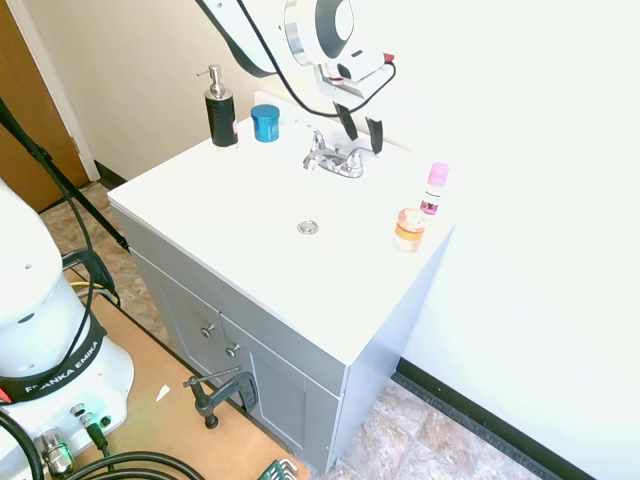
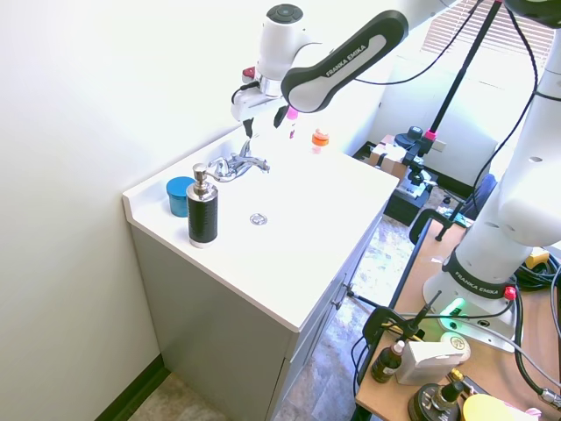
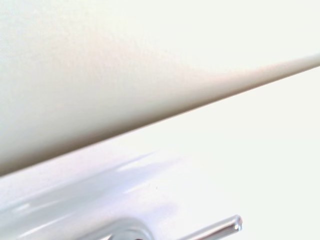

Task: Turn on the cold water

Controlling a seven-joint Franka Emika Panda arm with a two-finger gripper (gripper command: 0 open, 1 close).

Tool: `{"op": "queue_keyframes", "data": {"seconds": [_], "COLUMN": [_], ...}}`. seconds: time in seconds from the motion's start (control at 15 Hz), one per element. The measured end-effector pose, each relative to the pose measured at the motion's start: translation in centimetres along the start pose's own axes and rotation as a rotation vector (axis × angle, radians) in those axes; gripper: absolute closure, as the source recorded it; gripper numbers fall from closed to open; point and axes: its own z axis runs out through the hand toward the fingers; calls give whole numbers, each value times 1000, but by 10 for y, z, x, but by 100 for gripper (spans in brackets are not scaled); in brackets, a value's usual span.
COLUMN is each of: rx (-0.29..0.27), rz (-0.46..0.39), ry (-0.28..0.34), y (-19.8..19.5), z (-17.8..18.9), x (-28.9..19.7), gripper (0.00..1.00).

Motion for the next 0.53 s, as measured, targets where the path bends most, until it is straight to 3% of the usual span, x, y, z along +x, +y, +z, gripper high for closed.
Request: {"op": "queue_keyframes", "data": {"seconds": [0.53], "rx": [-51], "rz": [23], "ry": [-1], "y": [-11], "z": [28], "x": [15], "gripper": [0]}}
